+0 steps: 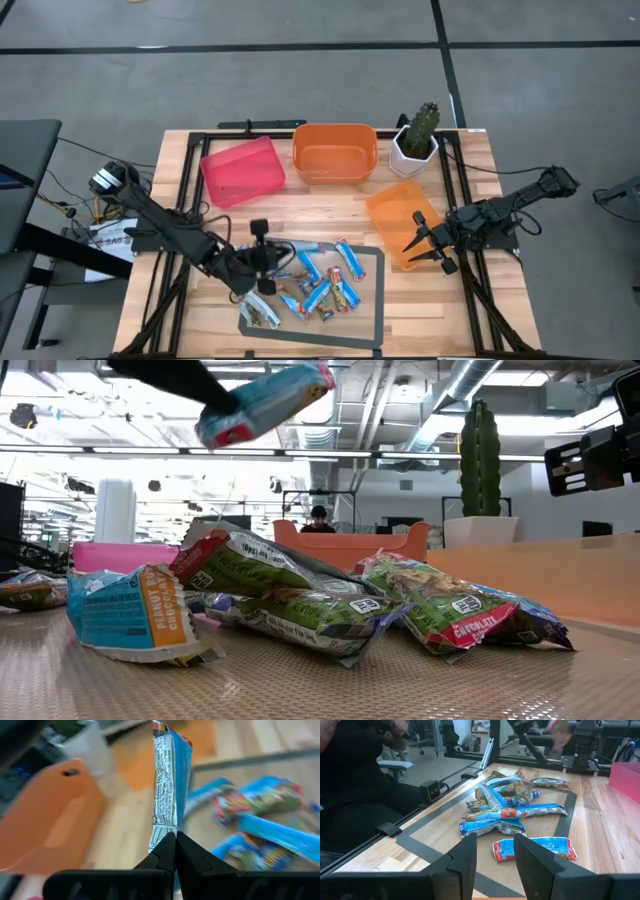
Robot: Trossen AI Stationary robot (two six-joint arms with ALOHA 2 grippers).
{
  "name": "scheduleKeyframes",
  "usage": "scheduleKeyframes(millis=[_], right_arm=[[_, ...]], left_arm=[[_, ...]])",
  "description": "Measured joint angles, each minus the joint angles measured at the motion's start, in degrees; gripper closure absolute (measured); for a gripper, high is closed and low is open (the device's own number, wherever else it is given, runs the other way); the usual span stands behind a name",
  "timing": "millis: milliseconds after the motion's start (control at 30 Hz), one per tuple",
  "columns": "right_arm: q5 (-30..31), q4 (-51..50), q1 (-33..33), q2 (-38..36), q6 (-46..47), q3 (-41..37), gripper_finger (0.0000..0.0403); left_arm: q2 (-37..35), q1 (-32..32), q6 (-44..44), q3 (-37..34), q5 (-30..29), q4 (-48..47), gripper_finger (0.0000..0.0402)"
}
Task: Pick and place Granola Bars by type
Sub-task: Put the red granola bar into the red bin
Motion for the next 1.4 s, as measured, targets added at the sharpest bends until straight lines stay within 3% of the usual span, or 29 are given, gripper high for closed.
scheduleKeyframes(millis=[300, 800, 1000, 1400], right_arm=[[0.00, 0.00, 0.00, 0.00, 0.00, 0.00, 0.0280], [0.00, 0.00, 0.00, 0.00, 0.00, 0.00, 0.0280], [0.00, 0.00, 0.00, 0.00, 0.00, 0.00, 0.0280], [0.00, 0.00, 0.00, 0.00, 0.00, 0.00, 0.0280]], left_arm=[[-5.77, 3.47, -0.03, 0.00, -6.84, -4.31, 0.0401], [-8.28, 9.47, -2.90, 0.01, -8.60, -8.40, 0.0401], [-12.28, 15.92, -10.99, 0.01, -10.68, -17.86, 0.0401], [-19.09, 29.52, -35.64, 0.00, -14.10, -39.13, 0.0401]])
